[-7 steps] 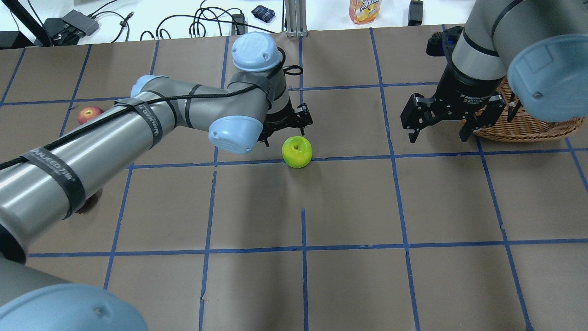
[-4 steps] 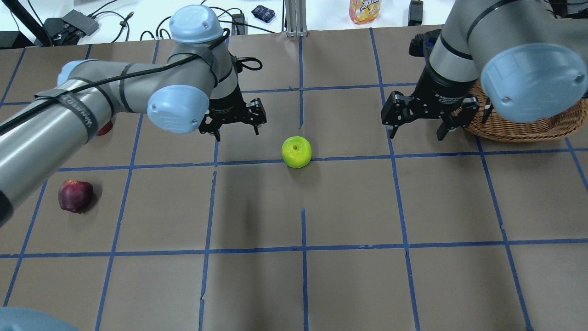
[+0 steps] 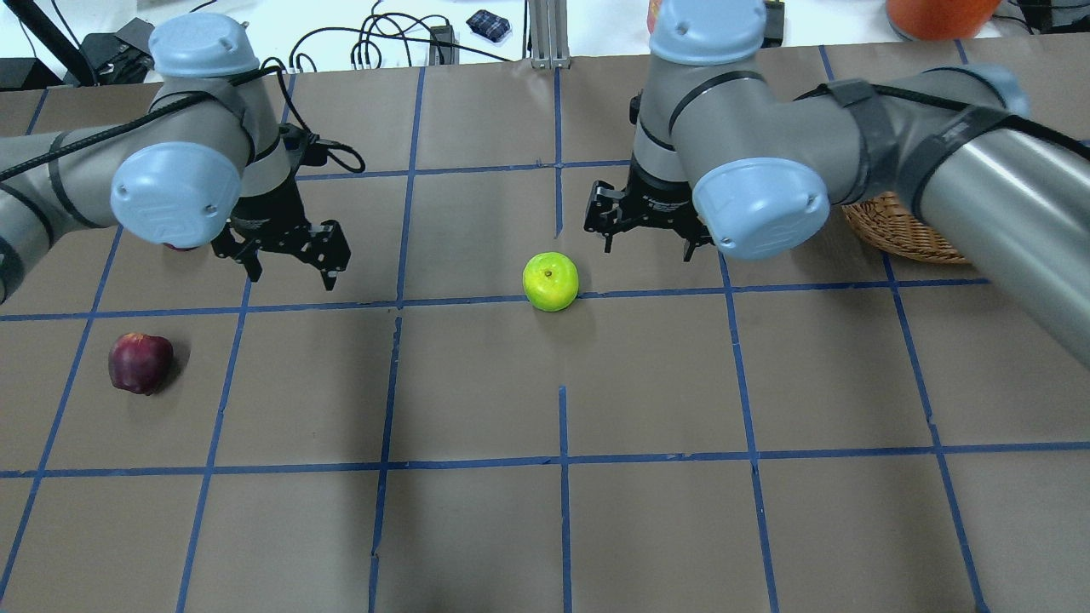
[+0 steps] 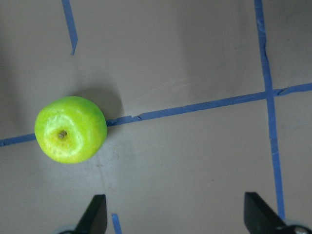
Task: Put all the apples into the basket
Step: 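Move left gripper toward dark red apple while right gripper reaches green apple, then grasp green apple with right gripper while left gripper grasps dark red apple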
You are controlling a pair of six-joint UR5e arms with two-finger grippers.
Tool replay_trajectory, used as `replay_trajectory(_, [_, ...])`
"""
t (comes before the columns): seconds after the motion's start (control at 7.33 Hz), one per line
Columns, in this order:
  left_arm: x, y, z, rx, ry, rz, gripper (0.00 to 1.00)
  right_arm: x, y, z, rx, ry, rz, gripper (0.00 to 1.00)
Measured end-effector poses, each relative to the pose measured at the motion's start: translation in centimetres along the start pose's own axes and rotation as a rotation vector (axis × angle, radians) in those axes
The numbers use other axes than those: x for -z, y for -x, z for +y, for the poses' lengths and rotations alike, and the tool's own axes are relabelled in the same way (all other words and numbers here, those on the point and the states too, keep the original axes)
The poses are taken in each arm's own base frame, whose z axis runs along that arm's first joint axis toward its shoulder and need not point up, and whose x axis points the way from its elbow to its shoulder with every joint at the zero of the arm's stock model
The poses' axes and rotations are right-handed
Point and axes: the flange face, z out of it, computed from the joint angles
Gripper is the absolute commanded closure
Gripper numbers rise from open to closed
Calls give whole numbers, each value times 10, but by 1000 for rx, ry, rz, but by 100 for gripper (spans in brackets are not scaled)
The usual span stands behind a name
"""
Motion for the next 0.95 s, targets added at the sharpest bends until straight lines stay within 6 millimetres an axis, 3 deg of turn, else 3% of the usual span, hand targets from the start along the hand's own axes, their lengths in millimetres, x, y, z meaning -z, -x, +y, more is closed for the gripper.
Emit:
replay_trajectory(0.55, [-55,165,32,-73,37,48,0,-50,71,-19,-83,-24,15,0])
replay_trajectory(0.95, [-96,209,29,-152,0,37,0,-90,97,-19,-58,-16,14,0])
